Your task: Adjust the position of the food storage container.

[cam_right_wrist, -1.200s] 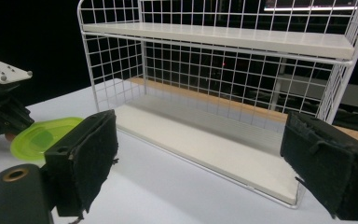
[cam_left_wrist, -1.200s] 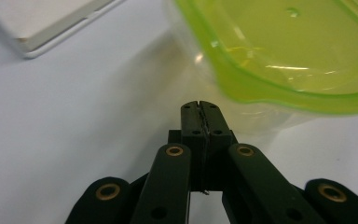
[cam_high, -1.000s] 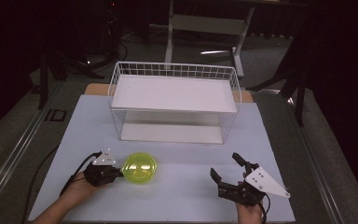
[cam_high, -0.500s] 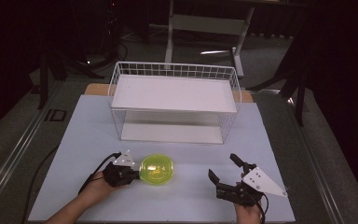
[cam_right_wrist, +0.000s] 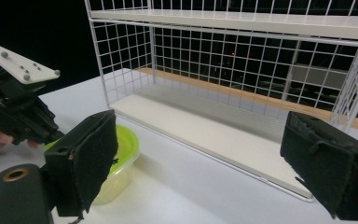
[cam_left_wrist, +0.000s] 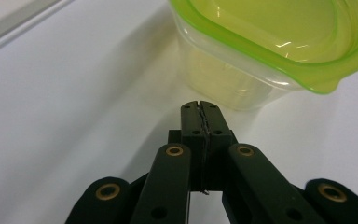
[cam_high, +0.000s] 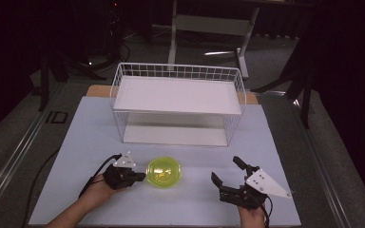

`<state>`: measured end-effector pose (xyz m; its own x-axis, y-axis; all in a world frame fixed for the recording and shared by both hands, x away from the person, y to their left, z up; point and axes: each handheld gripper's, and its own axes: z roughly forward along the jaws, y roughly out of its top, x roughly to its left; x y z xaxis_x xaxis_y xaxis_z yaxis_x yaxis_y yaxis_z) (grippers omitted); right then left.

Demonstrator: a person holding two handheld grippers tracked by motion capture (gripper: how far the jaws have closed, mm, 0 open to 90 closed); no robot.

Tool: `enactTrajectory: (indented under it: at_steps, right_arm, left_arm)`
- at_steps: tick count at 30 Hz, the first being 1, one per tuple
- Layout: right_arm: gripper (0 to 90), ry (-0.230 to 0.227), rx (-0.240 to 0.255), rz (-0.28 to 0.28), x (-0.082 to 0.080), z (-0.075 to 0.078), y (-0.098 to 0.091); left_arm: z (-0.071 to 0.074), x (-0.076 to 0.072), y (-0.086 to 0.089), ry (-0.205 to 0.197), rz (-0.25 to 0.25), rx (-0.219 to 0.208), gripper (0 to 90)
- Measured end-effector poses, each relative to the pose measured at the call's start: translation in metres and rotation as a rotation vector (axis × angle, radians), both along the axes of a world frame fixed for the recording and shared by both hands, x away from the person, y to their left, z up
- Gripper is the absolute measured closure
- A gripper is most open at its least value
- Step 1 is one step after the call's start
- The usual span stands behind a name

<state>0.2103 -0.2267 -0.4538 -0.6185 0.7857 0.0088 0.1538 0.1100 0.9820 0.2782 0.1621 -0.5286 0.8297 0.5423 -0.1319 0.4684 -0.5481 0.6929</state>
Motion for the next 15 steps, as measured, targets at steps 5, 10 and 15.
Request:
enactTrajectory:
  at_steps: [5,10,15]
  right_arm:
    - [11.0,0.008,-0.005,0.007,0.000,-0.001,0.000]
    - [11.0,0.012,-0.001,0.012,0.001,-0.002,-0.001]
    - [11.0,0.016,-0.005,0.016,0.001,-0.002,-0.001]
  left_arm:
    - [-0.003,0.004,-0.017,0.001,-0.038,0.026,90.0]
    - [-0.002,0.009,-0.029,0.006,-0.057,0.031,90.0]
    - [-0.003,0.014,-0.042,-0.005,-0.081,0.040,90.0]
